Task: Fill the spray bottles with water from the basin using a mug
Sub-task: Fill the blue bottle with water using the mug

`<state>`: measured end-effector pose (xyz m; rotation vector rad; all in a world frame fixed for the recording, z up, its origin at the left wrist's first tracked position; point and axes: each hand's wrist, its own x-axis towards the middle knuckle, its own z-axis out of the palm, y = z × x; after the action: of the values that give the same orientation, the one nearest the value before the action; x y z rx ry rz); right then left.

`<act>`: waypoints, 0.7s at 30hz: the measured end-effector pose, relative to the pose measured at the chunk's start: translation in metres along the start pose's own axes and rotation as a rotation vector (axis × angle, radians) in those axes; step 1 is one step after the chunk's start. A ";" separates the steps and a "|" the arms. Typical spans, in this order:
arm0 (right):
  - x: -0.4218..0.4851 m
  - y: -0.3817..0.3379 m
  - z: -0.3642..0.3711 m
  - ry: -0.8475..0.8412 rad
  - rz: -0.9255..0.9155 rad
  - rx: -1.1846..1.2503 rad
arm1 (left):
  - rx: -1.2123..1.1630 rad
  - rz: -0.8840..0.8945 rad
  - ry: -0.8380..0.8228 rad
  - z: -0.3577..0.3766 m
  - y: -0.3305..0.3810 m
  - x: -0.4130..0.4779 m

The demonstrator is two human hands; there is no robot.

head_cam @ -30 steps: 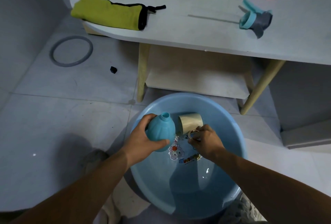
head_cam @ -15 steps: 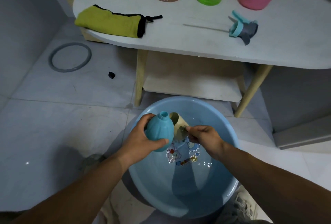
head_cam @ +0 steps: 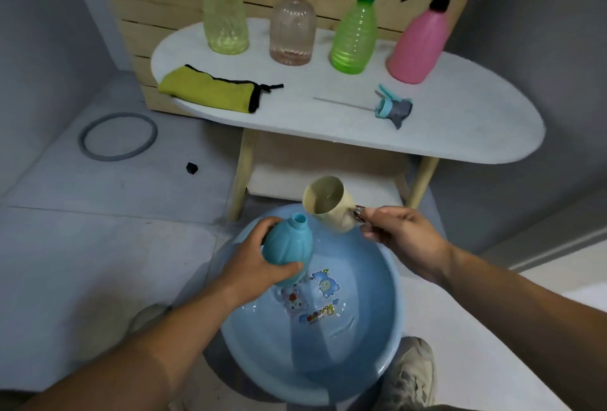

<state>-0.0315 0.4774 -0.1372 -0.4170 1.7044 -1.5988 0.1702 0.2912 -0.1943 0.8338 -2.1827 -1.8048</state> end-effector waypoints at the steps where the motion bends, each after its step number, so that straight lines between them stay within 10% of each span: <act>1: -0.007 -0.010 -0.002 0.001 -0.007 -0.006 | -0.001 0.011 -0.005 0.001 0.002 0.000; 21: -0.060 -0.081 -0.008 0.035 -0.304 -0.392 | -0.067 0.098 -0.049 0.012 0.019 0.005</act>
<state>-0.0175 0.5103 -0.0428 -0.8819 2.0632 -1.4757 0.1549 0.3008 -0.1802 0.6633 -2.1395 -1.8572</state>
